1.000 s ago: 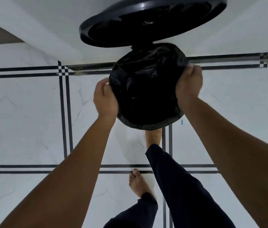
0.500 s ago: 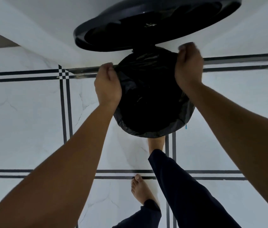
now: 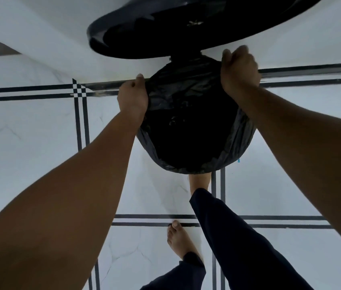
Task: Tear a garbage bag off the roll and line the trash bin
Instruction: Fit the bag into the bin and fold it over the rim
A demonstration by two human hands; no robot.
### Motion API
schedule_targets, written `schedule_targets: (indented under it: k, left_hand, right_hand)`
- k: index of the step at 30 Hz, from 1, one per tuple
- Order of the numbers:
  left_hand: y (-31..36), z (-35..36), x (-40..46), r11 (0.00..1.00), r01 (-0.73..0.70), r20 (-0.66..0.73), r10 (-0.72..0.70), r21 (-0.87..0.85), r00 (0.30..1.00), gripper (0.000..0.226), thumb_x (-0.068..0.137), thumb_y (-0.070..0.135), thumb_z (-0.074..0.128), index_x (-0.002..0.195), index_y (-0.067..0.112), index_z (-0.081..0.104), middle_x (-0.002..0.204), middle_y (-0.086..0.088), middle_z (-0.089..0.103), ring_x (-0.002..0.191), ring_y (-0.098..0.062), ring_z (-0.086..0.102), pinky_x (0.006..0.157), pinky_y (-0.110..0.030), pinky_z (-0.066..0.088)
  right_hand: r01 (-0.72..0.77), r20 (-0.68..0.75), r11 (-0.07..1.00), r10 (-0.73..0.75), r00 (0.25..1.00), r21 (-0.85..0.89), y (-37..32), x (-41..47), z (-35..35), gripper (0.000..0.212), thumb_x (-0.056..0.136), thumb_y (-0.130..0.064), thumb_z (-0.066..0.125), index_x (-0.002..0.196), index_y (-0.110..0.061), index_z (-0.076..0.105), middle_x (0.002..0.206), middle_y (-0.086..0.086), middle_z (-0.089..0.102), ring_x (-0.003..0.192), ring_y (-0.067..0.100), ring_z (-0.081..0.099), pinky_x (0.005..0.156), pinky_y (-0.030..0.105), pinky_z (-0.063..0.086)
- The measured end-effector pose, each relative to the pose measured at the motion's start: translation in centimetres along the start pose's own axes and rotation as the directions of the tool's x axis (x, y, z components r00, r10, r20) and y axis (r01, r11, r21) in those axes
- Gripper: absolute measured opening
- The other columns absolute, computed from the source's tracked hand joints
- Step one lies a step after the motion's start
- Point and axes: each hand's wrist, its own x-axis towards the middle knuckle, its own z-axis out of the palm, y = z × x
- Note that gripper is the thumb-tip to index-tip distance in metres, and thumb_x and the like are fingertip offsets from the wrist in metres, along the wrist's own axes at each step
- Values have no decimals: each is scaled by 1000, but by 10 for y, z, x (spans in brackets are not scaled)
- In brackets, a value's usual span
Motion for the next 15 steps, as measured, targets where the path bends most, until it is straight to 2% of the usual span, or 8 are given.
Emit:
schedule_targets:
  k: [1,3,4,6,8,10,12,15]
  left_hand:
    - [-6,-5,-6,993,-77,-85,84,88,993,45,101,46,43,80,11,63,81,0,65,82,-21,62,82,-38,52]
    - [-20,-13,-25,963,-169,-281,225,208,933,42,99,45,41,99,13,68,100,-3,71,97,-25,65,89,-44,52]
    - [-27,-14,-36,967,-189,-353,240,173,904,39,99,42,42,104,13,67,105,-4,70,101,-26,64,91,-45,51]
    - [-38,-11,-62,990,-137,-392,118,-23,912,36,101,39,43,109,11,64,107,-6,67,102,-27,63,92,-45,51]
    - [-45,-3,-87,956,66,-286,-150,-284,946,38,105,42,39,116,12,60,110,-2,64,105,-25,62,93,-39,51]
    - [-48,3,-102,838,238,-132,-342,-492,931,39,108,42,35,126,15,57,114,2,60,108,-22,60,93,-34,47]
    - [-51,3,-101,757,311,-63,-420,-575,905,36,108,40,35,125,15,55,111,3,61,106,-20,60,94,-35,49]
    - [-63,-3,-89,762,345,0,-412,-549,911,33,104,33,39,100,12,65,100,0,68,98,-21,65,89,-35,54]
  right_hand:
    - [-27,-74,1000,26,997,0,4,-6,-5,40,105,-41,34,124,-13,55,127,11,61,122,33,54,95,43,39]
    - [-88,-233,996,93,968,32,13,-27,-15,33,104,-37,39,124,-17,56,128,7,59,125,31,50,97,43,37]
    - [-124,-278,989,143,950,86,19,-40,-16,31,104,-35,40,125,-18,57,128,5,58,125,29,49,97,42,37]
    - [-259,-240,939,312,919,228,29,-65,-14,32,103,-34,41,127,-18,55,131,5,58,127,29,48,99,43,37]
    - [-422,-96,849,472,877,318,36,-85,-6,36,105,-37,38,130,-16,54,133,8,57,128,31,47,99,44,37]
    - [-447,-28,794,501,865,412,44,-94,1,38,107,-36,36,129,-12,55,130,10,59,125,32,48,92,36,36]
    - [-444,-19,736,526,850,511,49,-93,1,40,108,-37,34,126,-9,56,127,10,60,121,30,52,88,32,35]
    - [-434,21,746,492,871,505,58,-88,2,45,109,-35,27,126,-4,55,125,12,60,108,26,55,87,31,37]
